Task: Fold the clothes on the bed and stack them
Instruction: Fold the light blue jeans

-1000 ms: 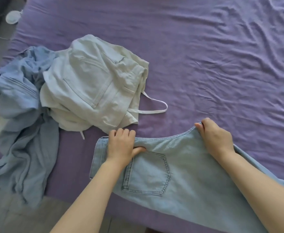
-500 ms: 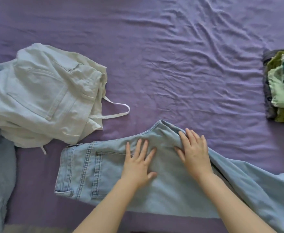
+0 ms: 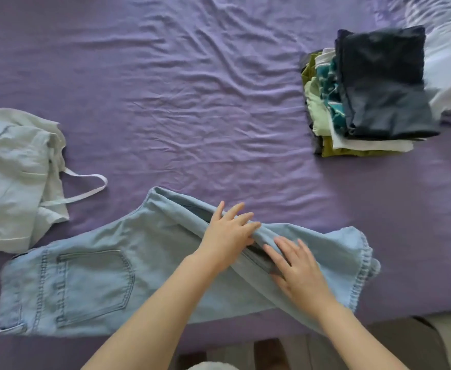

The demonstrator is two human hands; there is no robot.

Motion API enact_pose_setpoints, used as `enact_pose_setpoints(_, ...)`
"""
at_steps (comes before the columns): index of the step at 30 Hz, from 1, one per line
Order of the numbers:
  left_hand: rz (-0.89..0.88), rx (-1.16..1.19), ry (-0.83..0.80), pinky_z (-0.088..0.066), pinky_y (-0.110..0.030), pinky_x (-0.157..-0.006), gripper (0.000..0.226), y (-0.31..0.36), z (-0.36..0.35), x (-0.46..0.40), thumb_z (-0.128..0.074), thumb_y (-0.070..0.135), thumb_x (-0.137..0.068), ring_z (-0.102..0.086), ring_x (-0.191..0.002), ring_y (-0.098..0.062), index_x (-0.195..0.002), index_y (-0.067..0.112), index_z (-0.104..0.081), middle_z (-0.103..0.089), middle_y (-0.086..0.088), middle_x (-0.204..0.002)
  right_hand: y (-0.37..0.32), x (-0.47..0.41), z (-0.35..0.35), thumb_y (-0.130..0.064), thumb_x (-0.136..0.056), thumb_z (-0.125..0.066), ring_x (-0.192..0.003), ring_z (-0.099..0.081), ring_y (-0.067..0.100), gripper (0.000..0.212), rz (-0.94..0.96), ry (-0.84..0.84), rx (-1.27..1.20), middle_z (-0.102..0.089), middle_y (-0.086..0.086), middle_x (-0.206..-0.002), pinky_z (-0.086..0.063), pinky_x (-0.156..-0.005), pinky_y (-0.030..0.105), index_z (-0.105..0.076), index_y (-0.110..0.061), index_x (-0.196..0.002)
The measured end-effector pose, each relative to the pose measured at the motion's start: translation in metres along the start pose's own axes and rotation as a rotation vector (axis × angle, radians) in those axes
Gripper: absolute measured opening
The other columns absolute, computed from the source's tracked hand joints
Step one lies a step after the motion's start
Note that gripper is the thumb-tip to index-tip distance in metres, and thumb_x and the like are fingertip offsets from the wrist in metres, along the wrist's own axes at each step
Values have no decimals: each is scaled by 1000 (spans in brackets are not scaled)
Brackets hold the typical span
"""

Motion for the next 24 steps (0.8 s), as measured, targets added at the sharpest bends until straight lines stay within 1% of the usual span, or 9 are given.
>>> enact_pose_setpoints(2, -61, -130, -255, -2, -54, -116, 42, 11, -31, -15, -53, 30, -95, -21, -144, -22, -136, 28, -48, -45, 6, -142, 20, 20, -7, -14, -40, -89, -108, -63, 26, 98, -25, -95, 16, -64, 10, -120, -43, -98, 47, -48, -17, -129)
enact_pose_setpoints(4, -94, -202, -311, -2, -49, -117, 35, 19, -42, -26, -48, 30, -96, -29, -138, -19, -132, 29, -51, -49, 8, -136, 47, 30, 6, -1, -35, -88, -87, -69, 26, 84, -58, -35, -25, -69, 9, -105, -56, -76, 38, -64, -10, -115)
enact_pose_setpoints(6, -58, -139, -232, -6, -39, -116, 26, 19, -33, -38, -43, 28, -98, -47, -121, -16, -118, 28, -61, -60, 8, -118, 78, 25, 34, 8, -38, -85, -68, -67, 22, 60, -119, 110, -79, -69, 2, -86, -52, -52, 25, -73, -11, -94)
enact_pose_setpoints(8, 33, 22, -17, -20, -33, -110, 21, 10, -7, -51, -48, 22, -97, -58, -103, -20, -106, 22, -67, -68, 4, -102, 104, 5, 60, 1, -44, -86, -58, -64, 21, 42, -195, 150, -38, -65, -1, -71, -43, -43, 23, -72, -15, -81)
enact_pose_setpoints(10, 177, 146, 211, -35, -33, -90, 15, -11, 24, -64, -56, 15, -93, -63, -89, -28, -97, 15, -71, -72, -3, -92, 128, -29, 79, -13, -66, -79, -67, -64, 25, 23, -264, 89, 74, -64, 2, -75, -44, -50, 30, -67, -16, -85)
enact_pose_setpoints(13, 410, 137, 225, -34, -32, -79, 18, -41, 30, -84, -52, 22, -96, -61, -91, -28, -96, 17, -69, -72, -2, -96, 181, -71, 91, -33, -93, -51, -100, -59, 27, 24, -394, -44, 136, -63, 2, -106, -41, -74, 35, -57, -21, -112)
enact_pose_setpoints(16, 528, 81, 108, -31, -32, -78, 23, -56, 13, -101, -44, 28, -98, -58, -100, -26, -99, 21, -66, -69, 0, -104, 234, -71, 91, -50, -92, -49, -115, -54, 25, 46, -559, -34, -247, -59, 2, -127, -40, -85, 34, -50, -24, -130)
enact_pose_setpoints(20, 517, 61, 23, -34, -34, -84, 27, -45, -5, -125, -50, 43, -95, -51, -110, -27, -112, 27, -63, -64, 1, -115, 251, -48, 48, -57, -78, -66, -131, -43, 24, 94, -584, -205, -540, -40, 5, -148, -38, -98, 34, -14, -25, -151)
enact_pose_setpoints(24, 407, 101, -8, -32, -36, -93, 46, -8, -16, -158, -57, 51, -87, -48, -120, -23, -128, 30, -53, -59, 3, -126, 249, -27, 11, -32, -81, -69, -124, -48, 28, 86, -623, -190, -583, -46, 5, -140, -46, -93, 40, -16, -25, -149)
Point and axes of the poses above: each hand's wrist, its own x-axis away from the middle knuckle, its own z-axis out of the back of the hand, y = z × x, the point moved 10 cm from there along -x, towards the middle knuckle
